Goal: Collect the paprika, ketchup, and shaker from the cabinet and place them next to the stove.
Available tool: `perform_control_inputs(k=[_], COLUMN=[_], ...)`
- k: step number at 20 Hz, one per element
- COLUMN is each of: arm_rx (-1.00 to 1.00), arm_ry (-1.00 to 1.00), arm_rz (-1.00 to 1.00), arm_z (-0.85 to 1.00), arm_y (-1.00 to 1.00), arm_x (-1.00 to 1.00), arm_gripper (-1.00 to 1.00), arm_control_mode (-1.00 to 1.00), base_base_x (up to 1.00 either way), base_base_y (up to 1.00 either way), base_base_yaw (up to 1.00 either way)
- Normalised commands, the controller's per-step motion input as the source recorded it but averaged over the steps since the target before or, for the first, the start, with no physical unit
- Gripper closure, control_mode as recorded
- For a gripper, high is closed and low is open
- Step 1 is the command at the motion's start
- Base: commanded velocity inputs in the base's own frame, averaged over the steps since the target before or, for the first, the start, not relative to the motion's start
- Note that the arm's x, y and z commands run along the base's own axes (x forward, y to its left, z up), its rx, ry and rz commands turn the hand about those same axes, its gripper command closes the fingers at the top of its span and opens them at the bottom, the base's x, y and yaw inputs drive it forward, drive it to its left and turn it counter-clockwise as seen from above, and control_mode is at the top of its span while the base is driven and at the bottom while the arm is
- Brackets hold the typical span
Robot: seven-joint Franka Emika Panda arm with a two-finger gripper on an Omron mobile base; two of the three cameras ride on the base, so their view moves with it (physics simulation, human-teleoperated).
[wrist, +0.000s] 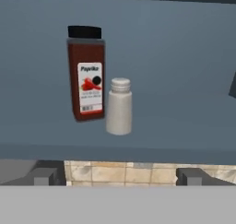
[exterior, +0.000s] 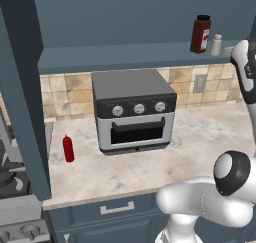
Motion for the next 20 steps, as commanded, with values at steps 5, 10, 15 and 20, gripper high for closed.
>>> perform_control_inputs(k=[5,10,15,20], arm_rx=[0.00,0.00,0.00,0.00], arm_ry=[0.00,0.00,0.03,0.05], arm_rz=[0.08,0.06,0.04,0.01], arm_z=[0.00,0.00,0.00,0.04], arm_y=[-0.07,-0.15,-0.14,-0.01], arm_x=[0.12,0.12,0.23,0.27], arm_gripper=[-1.00,-1.00,-1.00,-1.00], arm_control_mode=[-1.00,-1.00,-1.00,-1.00], base_base_x=[0.00,0.00,0.00,0.00], base_base_y=[0.00,0.00,0.00,0.00], base_base_yaw=[0.00,0.00,0.00,0.00])
